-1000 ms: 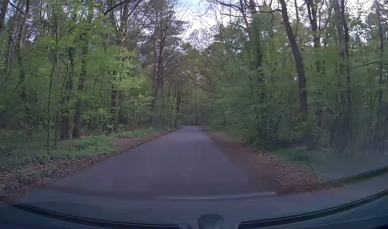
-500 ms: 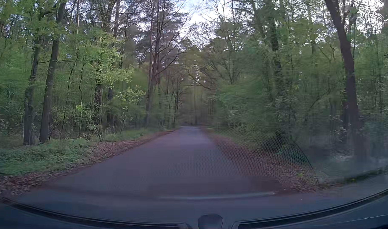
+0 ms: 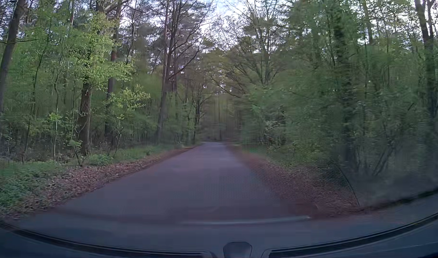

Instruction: Follow the waypoints while adhering to traffic rules and regulations

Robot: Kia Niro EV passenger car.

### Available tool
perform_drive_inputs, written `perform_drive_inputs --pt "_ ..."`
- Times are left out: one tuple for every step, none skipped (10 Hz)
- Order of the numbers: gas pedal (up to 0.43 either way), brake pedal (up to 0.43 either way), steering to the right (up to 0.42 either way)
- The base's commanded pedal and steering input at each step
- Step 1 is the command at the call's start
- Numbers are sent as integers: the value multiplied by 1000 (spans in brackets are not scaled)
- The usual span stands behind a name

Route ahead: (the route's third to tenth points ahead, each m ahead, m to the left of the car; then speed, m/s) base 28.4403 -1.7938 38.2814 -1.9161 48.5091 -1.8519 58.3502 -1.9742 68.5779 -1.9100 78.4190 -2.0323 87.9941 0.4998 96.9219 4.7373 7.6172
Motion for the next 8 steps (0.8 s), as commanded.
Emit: perform_drive_inputs --pt "87 0 0" --pt "87 0 0" --pt "87 0 0" --pt "87 0 -1" --pt "87 0 -1" --pt "87 0 0" --pt "87 0 -1" --pt "87 0 0"
